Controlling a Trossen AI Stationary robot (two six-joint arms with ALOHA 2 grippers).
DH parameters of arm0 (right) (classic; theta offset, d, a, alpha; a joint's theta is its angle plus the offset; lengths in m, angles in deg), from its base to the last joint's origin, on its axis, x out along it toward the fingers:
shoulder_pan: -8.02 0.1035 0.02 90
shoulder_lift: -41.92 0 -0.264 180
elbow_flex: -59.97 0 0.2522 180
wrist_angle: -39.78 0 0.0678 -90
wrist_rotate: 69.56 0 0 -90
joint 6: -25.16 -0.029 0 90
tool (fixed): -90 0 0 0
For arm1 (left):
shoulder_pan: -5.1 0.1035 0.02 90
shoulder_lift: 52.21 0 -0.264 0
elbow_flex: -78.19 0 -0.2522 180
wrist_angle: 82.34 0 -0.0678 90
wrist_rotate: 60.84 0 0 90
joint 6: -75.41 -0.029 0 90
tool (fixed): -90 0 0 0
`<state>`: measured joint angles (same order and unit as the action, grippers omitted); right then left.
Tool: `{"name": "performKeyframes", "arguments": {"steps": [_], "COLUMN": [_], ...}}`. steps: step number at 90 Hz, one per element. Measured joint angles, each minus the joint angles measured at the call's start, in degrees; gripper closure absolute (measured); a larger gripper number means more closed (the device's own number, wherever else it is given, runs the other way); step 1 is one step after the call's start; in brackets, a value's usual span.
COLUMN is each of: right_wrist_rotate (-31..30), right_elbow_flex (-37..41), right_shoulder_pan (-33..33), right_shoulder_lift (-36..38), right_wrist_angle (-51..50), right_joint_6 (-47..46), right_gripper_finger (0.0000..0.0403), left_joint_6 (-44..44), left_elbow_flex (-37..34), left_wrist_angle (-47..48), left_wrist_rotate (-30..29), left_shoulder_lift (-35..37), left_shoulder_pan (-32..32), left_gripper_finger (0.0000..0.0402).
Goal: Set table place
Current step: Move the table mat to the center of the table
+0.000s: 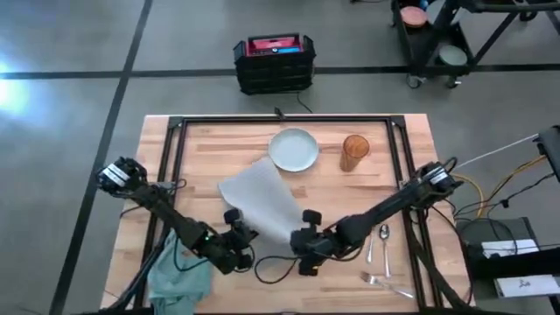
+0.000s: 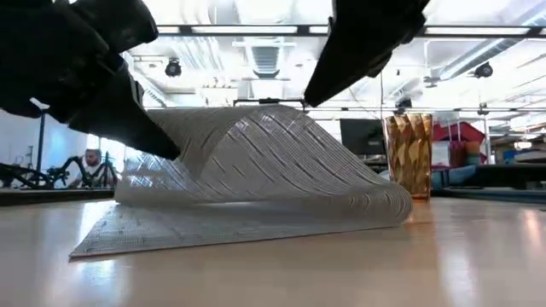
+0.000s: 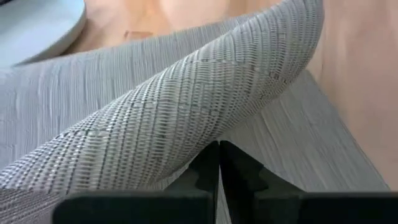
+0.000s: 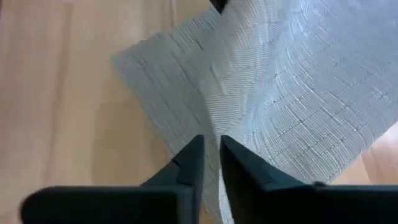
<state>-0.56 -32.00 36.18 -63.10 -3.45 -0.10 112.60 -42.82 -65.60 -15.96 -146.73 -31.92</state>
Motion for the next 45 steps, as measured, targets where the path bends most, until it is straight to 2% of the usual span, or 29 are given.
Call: {"name": "performKeyframes", "arguments": {"steps": [17, 37, 45], "right_wrist_rotate": [-2.32, -11.63, -12.47], "right_elbow_flex": [0.12, 0.76, 0.67], "right_shoulder_pan": [1.05, 1.0, 0.3], "right_shoulder_lift": [-0.05, -4.04, -4.79], "right_wrist_angle": [-6.85, -0.93, 3.97], "right_joint_6": [-0.85, -0.69, 0.43], "right_gripper_finger": [0.0257, 0.0206, 0.0199], "left_joint_6": [-0.98, -0.98, -0.98], "left_elbow_flex": [0.0, 0.0, 0.0], "left_wrist_angle": [-1.3, -1.86, -1.96], "left_wrist_rotate": [0.0, 0.01, 0.0], "left_shoulder_lift": [0.0, 0.0, 0.0], "left_shoulder_pan": [0.17, 0.14, 0.19], "left_gripper_finger": [0.0402, 0.0402, 0.0402]}}
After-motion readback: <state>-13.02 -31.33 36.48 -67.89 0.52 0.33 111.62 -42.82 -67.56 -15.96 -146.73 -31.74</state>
